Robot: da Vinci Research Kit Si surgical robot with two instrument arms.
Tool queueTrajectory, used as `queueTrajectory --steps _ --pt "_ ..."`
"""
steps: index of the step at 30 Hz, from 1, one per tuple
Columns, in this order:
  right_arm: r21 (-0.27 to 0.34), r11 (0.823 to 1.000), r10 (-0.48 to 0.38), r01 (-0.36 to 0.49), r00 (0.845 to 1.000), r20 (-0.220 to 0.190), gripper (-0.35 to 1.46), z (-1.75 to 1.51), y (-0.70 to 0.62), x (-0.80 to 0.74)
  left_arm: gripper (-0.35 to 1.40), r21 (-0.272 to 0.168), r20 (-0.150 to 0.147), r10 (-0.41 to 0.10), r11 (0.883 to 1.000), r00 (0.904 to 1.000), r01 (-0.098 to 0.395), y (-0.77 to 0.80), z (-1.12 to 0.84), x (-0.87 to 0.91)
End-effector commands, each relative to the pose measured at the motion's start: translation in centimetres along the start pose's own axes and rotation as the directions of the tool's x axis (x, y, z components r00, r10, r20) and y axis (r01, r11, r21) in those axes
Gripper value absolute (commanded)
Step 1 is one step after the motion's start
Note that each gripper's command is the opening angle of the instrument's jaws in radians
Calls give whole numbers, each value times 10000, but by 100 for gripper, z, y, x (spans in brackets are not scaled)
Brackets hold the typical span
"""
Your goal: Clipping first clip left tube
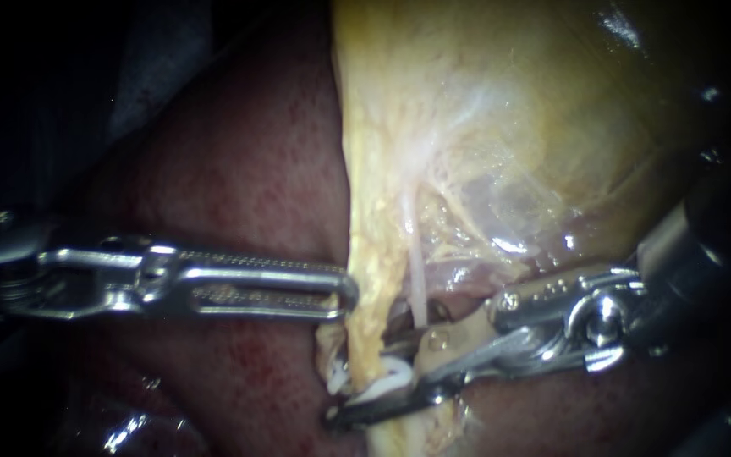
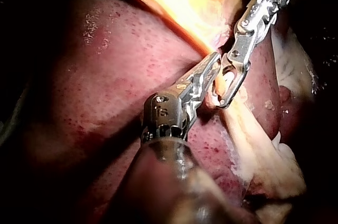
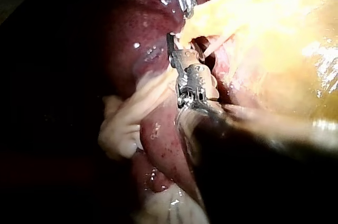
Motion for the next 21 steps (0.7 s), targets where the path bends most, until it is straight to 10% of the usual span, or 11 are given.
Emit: queueTrajectory --steps 1,21 --pt "-44 10000 -8 8 10000 -25 -5 -1 1 0 -35 -1 0 1 10000 10000 -1 0 0 0" --pt "-88 10000 -10 9 10000 -55 -10 -3 3 0 -35 -4 1 0 10000 10000 0 0 1 0"
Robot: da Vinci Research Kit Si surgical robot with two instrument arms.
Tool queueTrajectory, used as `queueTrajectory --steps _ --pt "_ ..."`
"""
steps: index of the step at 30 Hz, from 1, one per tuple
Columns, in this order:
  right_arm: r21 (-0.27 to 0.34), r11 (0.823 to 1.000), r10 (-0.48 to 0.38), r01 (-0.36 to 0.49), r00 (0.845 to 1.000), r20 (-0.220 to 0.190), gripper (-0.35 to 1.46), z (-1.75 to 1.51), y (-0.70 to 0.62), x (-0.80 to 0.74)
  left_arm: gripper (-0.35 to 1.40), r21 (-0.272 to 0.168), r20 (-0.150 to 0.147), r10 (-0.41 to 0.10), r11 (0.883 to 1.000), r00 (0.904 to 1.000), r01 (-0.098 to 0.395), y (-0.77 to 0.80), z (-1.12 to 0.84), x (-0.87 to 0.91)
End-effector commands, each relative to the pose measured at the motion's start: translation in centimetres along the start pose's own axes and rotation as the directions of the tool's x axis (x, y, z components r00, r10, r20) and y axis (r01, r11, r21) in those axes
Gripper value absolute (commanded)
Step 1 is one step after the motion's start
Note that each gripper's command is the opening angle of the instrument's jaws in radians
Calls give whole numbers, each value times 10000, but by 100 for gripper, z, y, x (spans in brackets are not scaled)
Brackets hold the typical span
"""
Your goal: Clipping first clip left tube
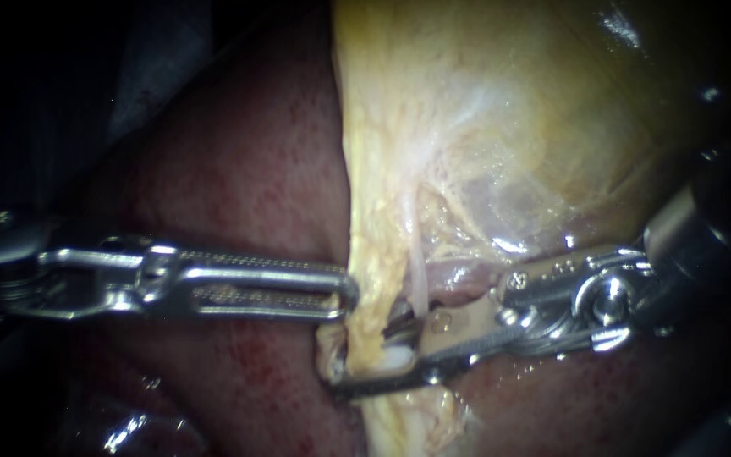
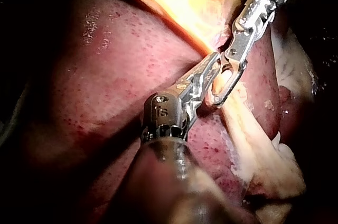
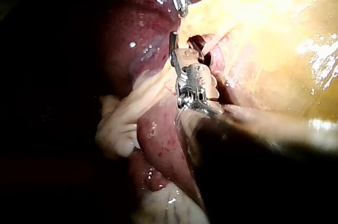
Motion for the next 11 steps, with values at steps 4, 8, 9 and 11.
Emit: queueTrajectory --steps 4,8,9,11 --pt "2 10000 53 -53 10000 -1 -10 0 0 0 -35 -6 1 0 10000 10000 0 0 0 0" --pt "2 10000 51 -51 10000 0 -11 1 0 0 -35 -6 1 0 10000 10000 0 1 1 0" --pt "2 10000 51 -51 10000 0 -11 1 0 0 -35 -7 2 0 10000 10000 0 1 1 0" --pt "2 10000 50 -50 10000 0 -11 1 0 -1 -35 -8 2 0 10000 10000 0 1 1 0"
